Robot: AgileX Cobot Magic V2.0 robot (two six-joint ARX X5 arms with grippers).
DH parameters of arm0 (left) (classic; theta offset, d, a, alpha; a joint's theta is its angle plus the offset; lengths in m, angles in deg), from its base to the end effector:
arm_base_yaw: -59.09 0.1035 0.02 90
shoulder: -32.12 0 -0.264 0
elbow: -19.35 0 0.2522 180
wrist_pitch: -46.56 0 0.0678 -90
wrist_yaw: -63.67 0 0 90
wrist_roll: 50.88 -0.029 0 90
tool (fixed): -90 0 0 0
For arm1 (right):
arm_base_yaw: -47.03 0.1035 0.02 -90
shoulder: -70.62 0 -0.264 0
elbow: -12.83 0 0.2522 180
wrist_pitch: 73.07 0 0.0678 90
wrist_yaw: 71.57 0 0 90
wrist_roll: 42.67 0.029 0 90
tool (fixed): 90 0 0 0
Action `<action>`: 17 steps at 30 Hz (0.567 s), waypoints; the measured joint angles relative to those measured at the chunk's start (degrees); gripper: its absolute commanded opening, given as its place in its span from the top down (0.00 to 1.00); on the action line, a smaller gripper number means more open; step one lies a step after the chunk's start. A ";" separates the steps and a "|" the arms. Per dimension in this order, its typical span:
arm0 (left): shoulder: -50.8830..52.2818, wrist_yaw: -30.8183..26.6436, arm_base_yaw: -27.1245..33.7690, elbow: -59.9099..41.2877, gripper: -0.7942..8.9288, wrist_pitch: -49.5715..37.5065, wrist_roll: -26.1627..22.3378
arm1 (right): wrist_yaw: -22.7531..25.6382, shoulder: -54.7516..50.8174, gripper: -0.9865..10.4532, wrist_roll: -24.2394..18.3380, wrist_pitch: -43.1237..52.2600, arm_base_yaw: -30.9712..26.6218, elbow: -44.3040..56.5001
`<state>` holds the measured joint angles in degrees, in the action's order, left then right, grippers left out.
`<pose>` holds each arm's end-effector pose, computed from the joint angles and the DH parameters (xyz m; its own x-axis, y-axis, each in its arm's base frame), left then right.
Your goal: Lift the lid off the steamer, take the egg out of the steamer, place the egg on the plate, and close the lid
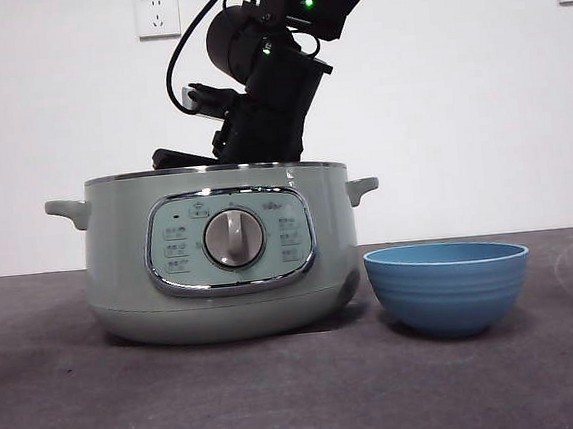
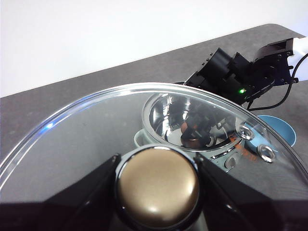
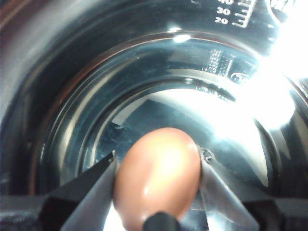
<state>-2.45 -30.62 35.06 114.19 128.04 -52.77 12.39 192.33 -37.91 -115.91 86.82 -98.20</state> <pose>0.0172 -0.0053 0.4373 0.8795 -0.3102 -0.3608 0.3531 0.9338 0.0578 0.3546 0.2993 0.2036 0.3870 0.4592 -0.7996 -0.6309 0.7643 0.1337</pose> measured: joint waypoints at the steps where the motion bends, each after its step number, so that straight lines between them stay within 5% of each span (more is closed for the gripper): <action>1: 0.00 0.00 0.00 0.00 0.93 0.00 0.00 | 0.00 0.00 0.89 0.00 0.00 0.00 0.00; 17: 0.00 0.00 0.00 0.00 0.93 0.00 0.02 | 0.07 -7.21 0.92 -1.11 -0.57 0.00 0.02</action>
<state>-2.45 -30.62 35.06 114.19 128.04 -52.74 12.46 185.12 -39.03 -116.48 86.82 -98.18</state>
